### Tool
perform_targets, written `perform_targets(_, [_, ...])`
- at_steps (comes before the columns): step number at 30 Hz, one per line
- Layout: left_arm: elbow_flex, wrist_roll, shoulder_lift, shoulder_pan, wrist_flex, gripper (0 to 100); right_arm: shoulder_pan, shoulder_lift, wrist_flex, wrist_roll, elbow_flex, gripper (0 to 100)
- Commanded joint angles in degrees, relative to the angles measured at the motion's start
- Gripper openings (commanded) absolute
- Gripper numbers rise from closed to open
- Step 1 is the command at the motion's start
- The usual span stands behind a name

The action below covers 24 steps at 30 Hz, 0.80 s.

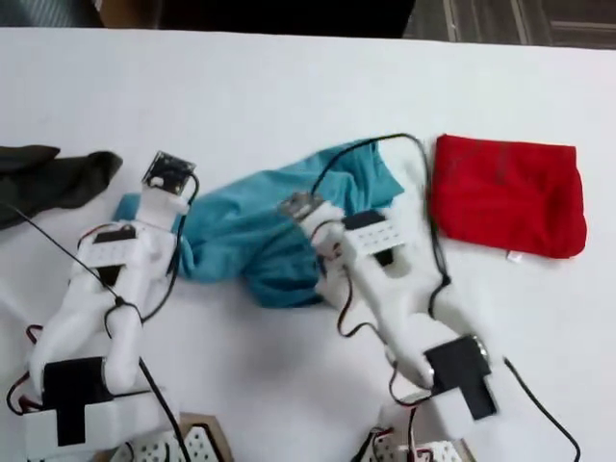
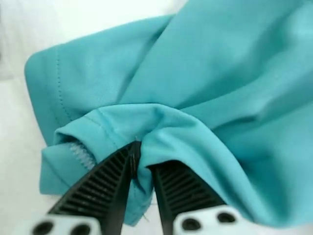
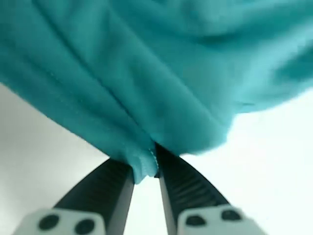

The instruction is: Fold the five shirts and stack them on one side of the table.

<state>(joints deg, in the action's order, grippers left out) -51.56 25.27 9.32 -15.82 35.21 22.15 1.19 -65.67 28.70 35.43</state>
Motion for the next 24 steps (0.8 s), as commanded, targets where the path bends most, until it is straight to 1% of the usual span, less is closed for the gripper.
perform_targets(1, [5.3, -0.4, 0.0, 2.5, 6.4, 3, -4.9, 9.5, -2.2, 3.4, -7.2, 2.0])
perform_targets(5, [18.0, -0.4, 0.0, 7.7, 24.1, 3, -8.9, 18.5, -2.1, 3.7, -14.6, 2.0])
perform_targets(10, [39.9, -0.4, 0.0, 14.5, 47.2, 3, -9.4, 24.7, -2.3, 3.8, -18.5, 2.0])
perform_targets(13, [52.3, -0.4, 0.0, 16.6, 57.0, 3, -9.5, 28.5, -2.5, 3.8, -18.5, 1.9])
perform_targets(16, [61.6, -0.3, 0.0, 16.5, 62.5, 3, -11.1, 34.0, -2.5, 3.8, -18.8, 1.9])
perform_targets(19, [67.7, 1.2, 0.0, 16.5, 66.8, 3, -14.2, 40.7, -2.5, 3.8, -20.5, 1.9])
perform_targets(24, [69.7, 1.1, 4.5, 17.0, 67.0, 3, -20.1, 52.1, -2.5, 3.9, -23.7, 1.9])
